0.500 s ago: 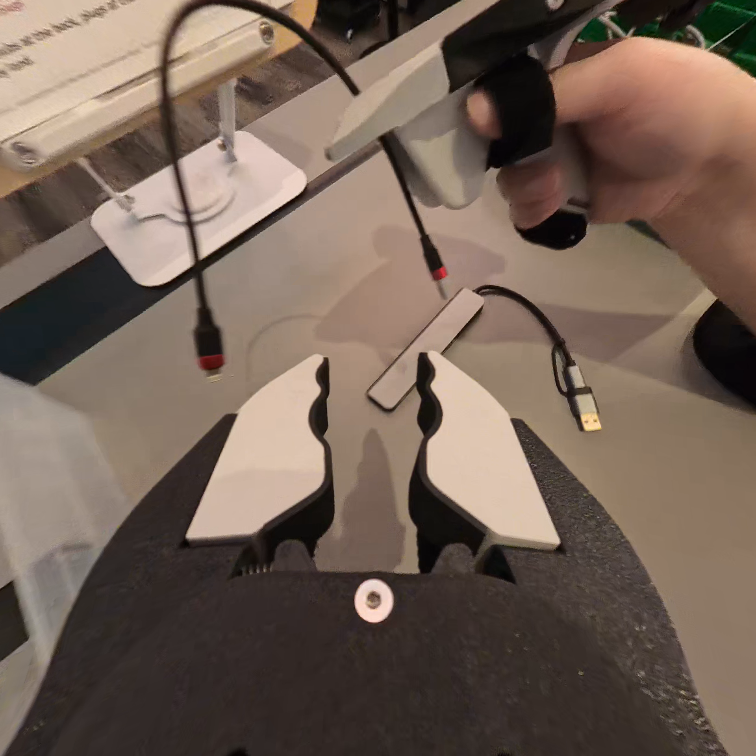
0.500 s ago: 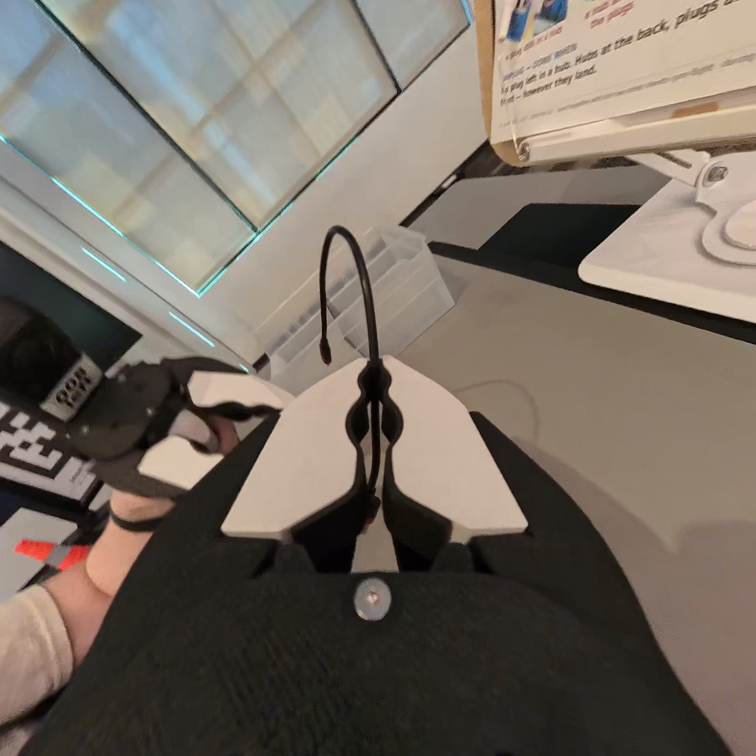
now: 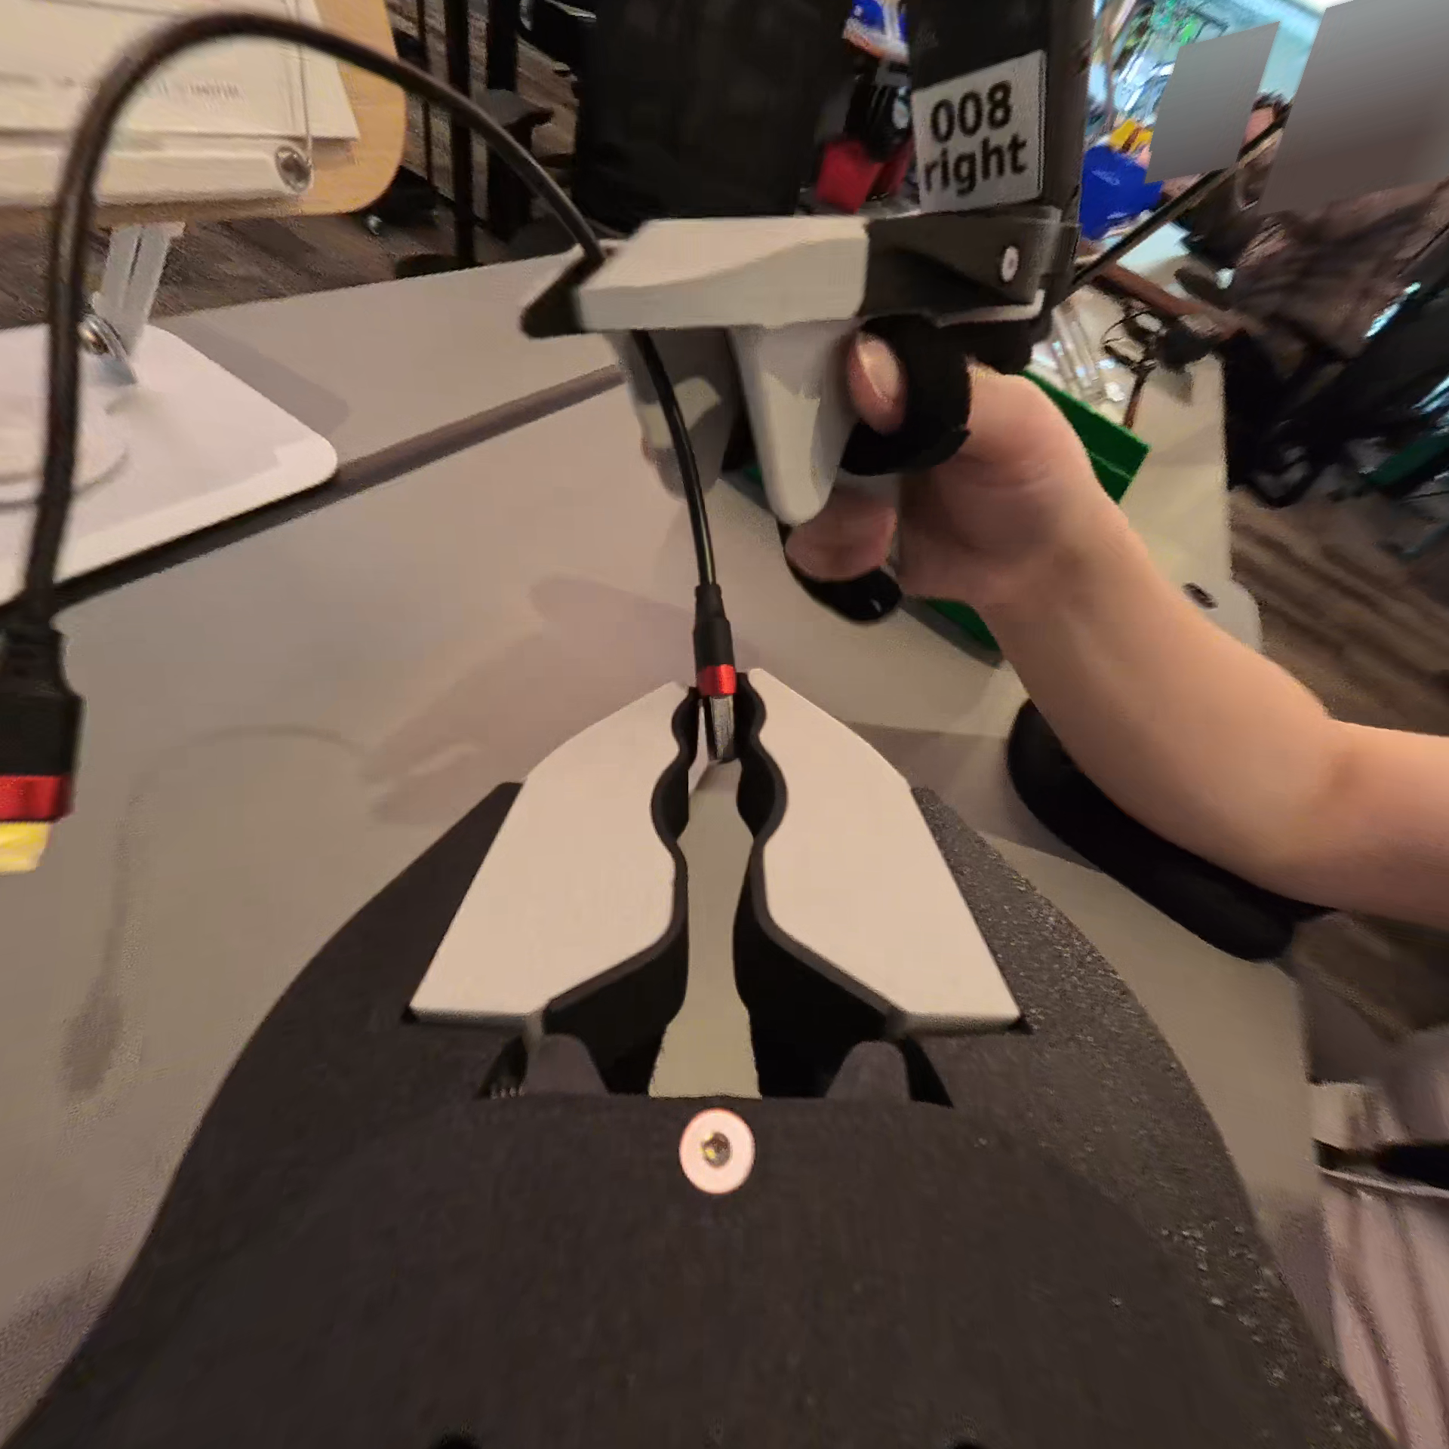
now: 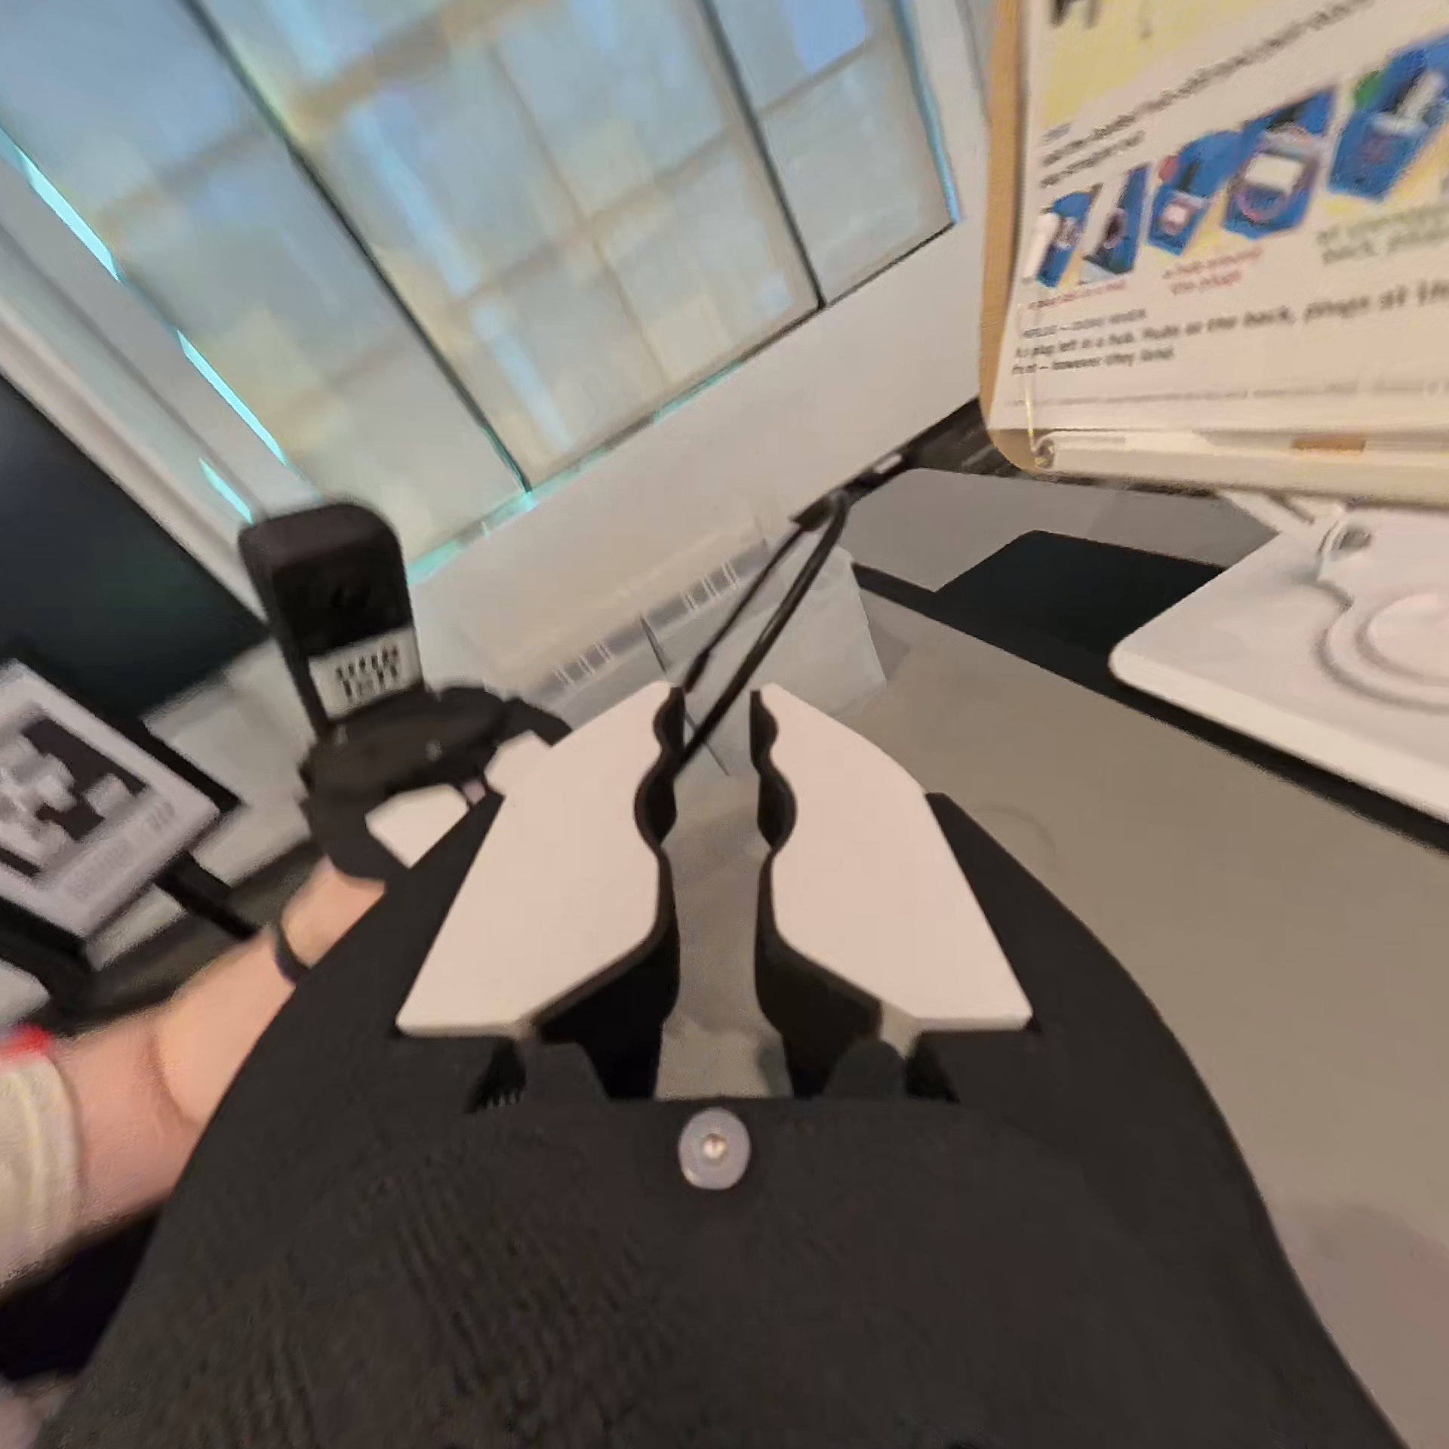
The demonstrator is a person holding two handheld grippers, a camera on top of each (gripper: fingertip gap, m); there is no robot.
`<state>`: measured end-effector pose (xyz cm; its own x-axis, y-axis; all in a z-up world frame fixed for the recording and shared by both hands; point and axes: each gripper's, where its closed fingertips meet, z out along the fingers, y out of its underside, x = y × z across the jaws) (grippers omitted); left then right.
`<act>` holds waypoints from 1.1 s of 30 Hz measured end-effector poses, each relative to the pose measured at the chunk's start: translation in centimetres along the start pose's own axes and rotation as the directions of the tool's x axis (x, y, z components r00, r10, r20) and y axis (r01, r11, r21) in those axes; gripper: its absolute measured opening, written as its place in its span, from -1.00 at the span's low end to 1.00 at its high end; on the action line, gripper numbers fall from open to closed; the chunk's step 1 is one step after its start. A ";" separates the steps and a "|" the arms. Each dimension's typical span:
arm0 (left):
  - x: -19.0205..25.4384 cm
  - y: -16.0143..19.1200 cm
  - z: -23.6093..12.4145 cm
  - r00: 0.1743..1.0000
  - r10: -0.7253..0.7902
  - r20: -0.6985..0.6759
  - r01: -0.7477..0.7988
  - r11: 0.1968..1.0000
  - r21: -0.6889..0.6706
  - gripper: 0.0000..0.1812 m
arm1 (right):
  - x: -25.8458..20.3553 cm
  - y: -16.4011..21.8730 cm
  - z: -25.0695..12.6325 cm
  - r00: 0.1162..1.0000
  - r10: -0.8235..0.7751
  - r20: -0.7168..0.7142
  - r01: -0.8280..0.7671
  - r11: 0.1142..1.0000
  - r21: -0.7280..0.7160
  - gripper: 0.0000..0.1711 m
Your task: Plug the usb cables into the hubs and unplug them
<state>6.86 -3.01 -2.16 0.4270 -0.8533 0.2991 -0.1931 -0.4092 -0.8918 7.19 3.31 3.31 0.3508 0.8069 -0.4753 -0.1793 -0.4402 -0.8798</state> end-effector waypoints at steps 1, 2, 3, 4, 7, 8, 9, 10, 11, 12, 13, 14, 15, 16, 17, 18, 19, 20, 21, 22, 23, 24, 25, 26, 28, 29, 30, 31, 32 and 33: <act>-0.2 0.2 -0.7 1.000 -0.019 -0.019 0.019 1.000 -0.003 -0.92 | -0.1 0.2 -0.3 0.996 -0.092 0.006 0.093 0.994 -0.055 -0.79; -0.2 0.7 -1.5 0.998 -0.035 -0.052 0.034 0.999 -0.021 -0.92 | -0.3 0.5 -0.8 0.981 -0.191 0.021 0.192 0.975 -0.115 -0.76; -0.1 1.4 -2.2 0.994 -0.057 -0.090 0.053 0.997 -0.049 -0.92 | -0.7 0.8 -1.2 0.953 -0.301 0.044 0.304 0.938 -0.167 -0.69; 0.1 2.3 -2.9 0.988 -0.090 -0.126 0.078 0.992 -0.096 -0.92 | -1.2 0.7 -1.7 0.903 -0.426 0.060 0.430 0.884 -0.184 -0.64; 0.9 3.3 -4.3 0.969 -0.121 -0.217 0.084 0.981 -0.172 -0.93 | -5.4 1.4 -2.5 0.604 -0.782 0.154 0.797 0.598 -0.091 -0.52; 1.3 3.3 -4.5 0.960 -0.127 -0.251 0.082 0.980 -0.179 -0.93 | -7.0 2.0 -2.4 0.495 -0.852 0.168 0.867 0.498 -0.030 -0.48; 1.8 3.5 -4.7 0.949 -0.137 -0.283 0.083 0.977 -0.195 -0.93 | -8.4 2.7 -2.1 0.397 -0.899 0.184 0.912 0.409 0.028 -0.49; 2.2 3.8 -4.8 0.940 -0.150 -0.306 0.084 0.972 -0.220 -0.93 | -9.4 3.9 -1.6 0.340 -0.914 0.220 0.933 0.358 0.046 -0.51; 2.7 4.1 -5.0 0.929 -0.160 -0.334 0.080 0.967 -0.241 -0.93 | -10.0 5.4 -1.1 0.328 -0.900 0.287 0.937 0.349 0.027 -0.50; 3.3 4.5 -5.2 0.913 -0.167 -0.372 0.069 0.962 -0.262 -0.93 | -10.4 6.8 -0.7 0.326 -0.878 0.351 0.937 0.348 0.001 -0.52; 3.7 4.8 -5.3 0.899 -0.175 -0.401 0.063 0.958 -0.278 -0.93 | -10.6 7.8 -0.4 0.315 -0.865 0.391 0.941 0.338 -0.010 -0.58; 4.1 4.9 -5.4 0.886 -0.189 -0.422 0.066 0.955 -0.289 -0.93 | -10.8 8.6 -0.3 0.301 -0.857 0.419 0.944 0.329 -0.005 -0.64; 4.5 4.9 -5.6 0.870 -0.205 -0.448 0.073 0.953 -0.295 -0.93 | -10.9 9.2 -0.3 0.290 -0.849 0.442 0.947 0.323 -0.002 -0.71; 4.8 4.8 -5.7 0.857 -0.222 -0.465 0.083 0.951 -0.299 -0.93 | -10.9 9.6 -0.3 0.289 -0.841 0.458 0.947 0.322 -0.007 -0.73; 5.1 4.7 -5.8 0.847 -0.233 -0.478 0.091 0.949 -0.300 -0.93 | -10.9 9.9 -0.3 0.289 -0.834 0.469 0.947 0.319 -0.017 -0.74; 5.3 4.6 -5.9 0.838 -0.237 -0.492 0.095 0.950 -0.298 -0.93 | -10.8 10.0 -0.3 0.286 -0.833 0.473 0.949 0.314 -0.022 -0.74; 5.4 4.4 -6.1 0.831 -0.241 -0.501 0.097 0.950 -0.296 -0.93 | -10.8 10.0 -0.4 0.283 -0.834 0.475 0.951 0.310 -0.022 -0.74; 5.5 4.3 -6.2 0.824 -0.246 -0.510 0.102 0.951 -0.293 -0.93 | -10.8 10.0 -0.5 0.282 -0.832 0.478 0.951 0.308 -0.025 -0.74; 5.6 4.1 -6.4 0.816 -0.252 -0.520 0.111 0.952 -0.286 -0.93 | -10.8 9.9 -0.5 0.284 -0.833 0.476 0.951 0.307 -0.030 -0.74; 5.7 3.9 -6.5 0.807 -0.258 -0.531 0.120 0.952 -0.281 -0.93 | -10.7 9.7 -0.5 0.284 -0.838 0.465 0.952 0.306 -0.030 -0.74; 5.8 3.7 -6.7 0.798 -0.264 -0.542 0.129 0.953 -0.274 -0.93 | -10.8 9.6 -0.5 0.281 -0.842 0.460 0.952 0.304 -0.024 -0.76; 5.9 3.6 -6.8 0.786 -0.272 -0.555 0.138 0.953 -0.271 -0.93 | -10.9 9.6 -0.5 0.277 -0.844 0.459 0.953 0.303 -0.019 -0.79; 6.0 3.4 -6.9 0.779 -0.278 -0.562 0.146 0.952 -0.268 -0.93 | -10.9 9.6 -0.4 0.273 -0.845 0.459 0.954 0.300 -0.015 -0.82; 6.0 3.4 -6.9 0.775 -0.281 -0.567 0.151 0.952 -0.266 -0.93 | -10.9 9.7 -0.4 0.268 -0.849 0.456 0.956 0.294 -0.014 -0.85; 6.1 3.5 -6.9 0.773 -0.280 -0.569 0.145 0.951 -0.272 -0.93 | -11.0 9.6 -0.2 0.259 -0.857 0.446 0.958 0.286 -0.005 -0.89; 6.1 3.5 -6.9 0.771 -0.284 -0.570 0.146 0.950 -0.275 -0.93 | -11.1 9.6 -0.1 0.259 -0.858 0.443 0.957 0.289 0.000 -0.89; 6.1 3.6 -6.9 0.769 -0.290 -0.570 0.151 0.948 -0.279 -0.93 | -11.1 9.6 -0.1 0.260 -0.860 0.439 0.957 0.288 -0.002 -0.86; 6.0 3.6 -6.9 0.771 -0.291 -0.566 0.155 0.948 -0.277 -0.93 | -11.0 9.5 0.0 0.260 -0.864 0.431 0.958 0.286 -0.006 -0.85; 5.9 3.5 -6.9 0.770 -0.292 -0.568 0.157 0.949 -0.274 -0.93 | -11.0 9.6 0.0 0.259 -0.864 0.431 0.958 0.286 -0.004 -0.88; 6.0 3.4 -7.0 0.763 -0.295 -0.575 0.163 0.949 -0.271 -0.93 | -11.1 9.6 0.0 0.257 -0.863 0.435 0.958 0.286 0.003 -0.91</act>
<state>2.59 -11.78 -1.08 -0.1249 -0.7160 0.6868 -0.3536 -0.6147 -0.7051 1.53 -9.87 0.09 -0.1547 0.7584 0.6332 0.2822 0.6481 -0.7073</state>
